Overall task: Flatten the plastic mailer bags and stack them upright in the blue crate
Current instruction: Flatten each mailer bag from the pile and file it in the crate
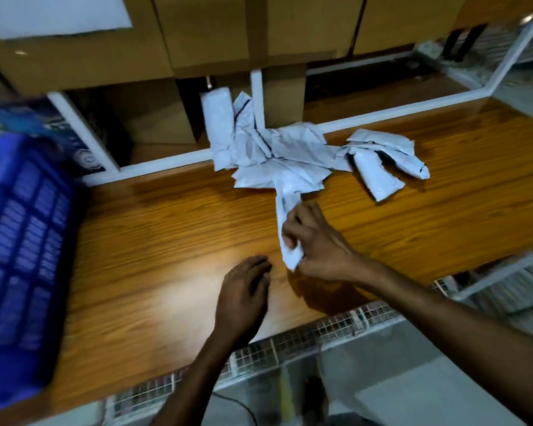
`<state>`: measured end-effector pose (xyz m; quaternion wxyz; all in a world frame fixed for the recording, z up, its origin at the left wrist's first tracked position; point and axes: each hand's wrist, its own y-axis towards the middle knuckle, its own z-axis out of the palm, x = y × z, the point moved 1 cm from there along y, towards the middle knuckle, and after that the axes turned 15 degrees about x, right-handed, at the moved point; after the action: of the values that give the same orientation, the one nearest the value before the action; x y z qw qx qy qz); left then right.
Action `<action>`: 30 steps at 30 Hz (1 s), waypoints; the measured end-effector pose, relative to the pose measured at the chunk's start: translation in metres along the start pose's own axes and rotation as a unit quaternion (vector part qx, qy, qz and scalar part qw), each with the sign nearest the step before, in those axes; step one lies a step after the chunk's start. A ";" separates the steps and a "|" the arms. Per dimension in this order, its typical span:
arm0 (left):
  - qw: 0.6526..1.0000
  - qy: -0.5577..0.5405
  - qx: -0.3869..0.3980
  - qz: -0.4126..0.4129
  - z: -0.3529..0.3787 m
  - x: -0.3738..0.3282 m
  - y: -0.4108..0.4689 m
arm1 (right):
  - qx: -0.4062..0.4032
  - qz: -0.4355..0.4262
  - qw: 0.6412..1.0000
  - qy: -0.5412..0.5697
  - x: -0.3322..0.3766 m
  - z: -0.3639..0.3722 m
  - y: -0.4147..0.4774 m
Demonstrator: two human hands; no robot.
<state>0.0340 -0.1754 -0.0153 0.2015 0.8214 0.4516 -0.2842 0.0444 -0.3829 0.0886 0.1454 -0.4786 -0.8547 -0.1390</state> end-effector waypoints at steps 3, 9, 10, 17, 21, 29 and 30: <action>0.943 -0.258 -0.173 -0.124 -0.027 0.025 -0.061 | 0.142 -0.091 0.984 -0.055 0.054 0.030 0.000; 0.910 -0.340 -0.179 -0.156 -0.051 0.038 -0.097 | 0.037 0.034 0.998 -0.029 0.093 0.071 -0.006; 0.910 -0.341 -0.164 -0.170 -0.055 0.041 -0.096 | -0.002 0.098 0.995 -0.005 0.100 0.082 -0.008; 0.957 -0.222 -0.057 -0.179 -0.070 0.048 -0.075 | 0.141 0.173 0.975 -0.003 0.102 0.110 0.003; 0.968 -0.136 -0.144 -0.155 -0.073 0.043 -0.085 | 0.126 0.168 0.978 0.013 0.092 0.095 0.001; 0.972 0.187 0.047 -0.131 -0.027 0.016 -0.079 | 0.145 0.213 0.964 -0.060 0.088 0.123 0.007; 0.972 0.187 0.044 -0.134 -0.020 0.018 -0.083 | 0.134 0.210 0.966 -0.068 0.086 0.127 0.001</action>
<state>-0.0236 -0.1102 -0.0184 0.0368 0.8002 0.5741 -0.1694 -0.0127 -0.2675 0.0052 0.1763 -0.6318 -0.7535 0.0436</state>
